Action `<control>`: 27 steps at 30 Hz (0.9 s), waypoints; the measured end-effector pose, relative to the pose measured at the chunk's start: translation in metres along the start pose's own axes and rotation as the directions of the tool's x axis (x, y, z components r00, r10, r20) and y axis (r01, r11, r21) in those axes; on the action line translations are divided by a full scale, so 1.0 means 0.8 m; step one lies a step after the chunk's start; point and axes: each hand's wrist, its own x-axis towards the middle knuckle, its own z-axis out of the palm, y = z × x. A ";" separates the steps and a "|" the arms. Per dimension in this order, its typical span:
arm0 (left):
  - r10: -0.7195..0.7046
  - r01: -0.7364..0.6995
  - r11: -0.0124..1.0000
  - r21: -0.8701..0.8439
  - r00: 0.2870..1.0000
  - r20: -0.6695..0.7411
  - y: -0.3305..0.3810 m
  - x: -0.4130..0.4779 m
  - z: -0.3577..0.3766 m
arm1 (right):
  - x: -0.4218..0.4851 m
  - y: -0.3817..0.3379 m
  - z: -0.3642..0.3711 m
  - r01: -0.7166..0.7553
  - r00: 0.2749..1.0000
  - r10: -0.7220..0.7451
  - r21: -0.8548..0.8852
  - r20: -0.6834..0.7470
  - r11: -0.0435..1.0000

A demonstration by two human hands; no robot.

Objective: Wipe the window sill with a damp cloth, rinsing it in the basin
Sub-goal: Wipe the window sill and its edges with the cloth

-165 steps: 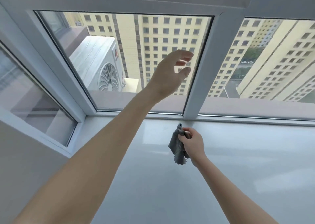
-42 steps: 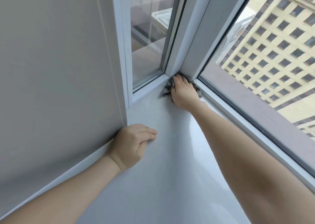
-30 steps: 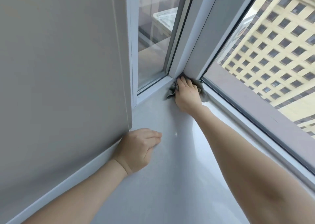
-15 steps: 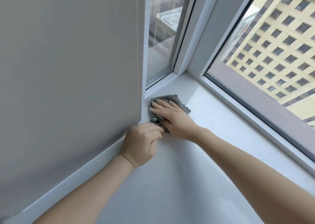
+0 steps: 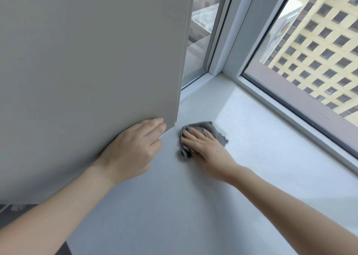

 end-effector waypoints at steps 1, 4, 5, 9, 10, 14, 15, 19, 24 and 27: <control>0.011 -0.011 1.000 0.003 1.000 0.028 -0.001 -0.001 0.000 | -0.032 -0.011 0.008 0.023 1.000 -0.023 -0.001 0.017 1.000; 0.035 -0.036 0.999 0.011 0.996 0.081 -0.003 -0.004 -0.002 | -0.099 -0.028 0.012 0.145 0.985 -0.146 0.017 0.088 0.989; 0.037 -0.038 0.999 0.013 0.995 0.089 -0.003 -0.004 -0.003 | -0.098 -0.019 0.005 0.163 0.978 -0.165 0.022 0.128 0.986; 0.037 -0.039 0.999 0.015 0.995 0.095 -0.004 -0.002 -0.005 | -0.004 0.041 -0.023 -0.140 0.990 0.137 -0.114 -0.033 0.984; 0.035 -0.037 0.999 0.017 0.994 0.101 -0.003 -0.002 -0.004 | 0.025 0.049 -0.026 -0.286 0.958 0.279 -0.125 -0.068 0.950; 0.042 -0.042 0.999 -0.004 0.992 0.116 -0.002 0.000 -0.008 | 0.049 0.008 -0.002 -0.375 0.923 0.360 -0.118 -0.135 0.919; 0.048 -0.048 0.999 -0.006 0.992 0.113 -0.002 0.001 -0.010 | 0.027 -0.013 0.009 -0.271 0.959 0.257 -0.124 -0.118 0.955; 0.047 -0.046 0.999 -0.011 0.991 0.129 -0.002 0.000 -0.009 | -0.070 -0.047 0.020 0.152 0.982 -0.144 -0.058 0.124 0.987; 0.075 -0.077 0.997 0.014 0.990 0.120 -0.006 0.000 -0.003 | 0.016 0.067 -0.037 -0.205 0.978 0.196 -0.151 -0.072 0.967; 0.100 -0.108 0.993 0.057 0.988 0.119 -0.006 0.001 -0.003 | 0.085 0.090 -0.038 -0.501 0.865 0.484 -0.175 -0.134 0.848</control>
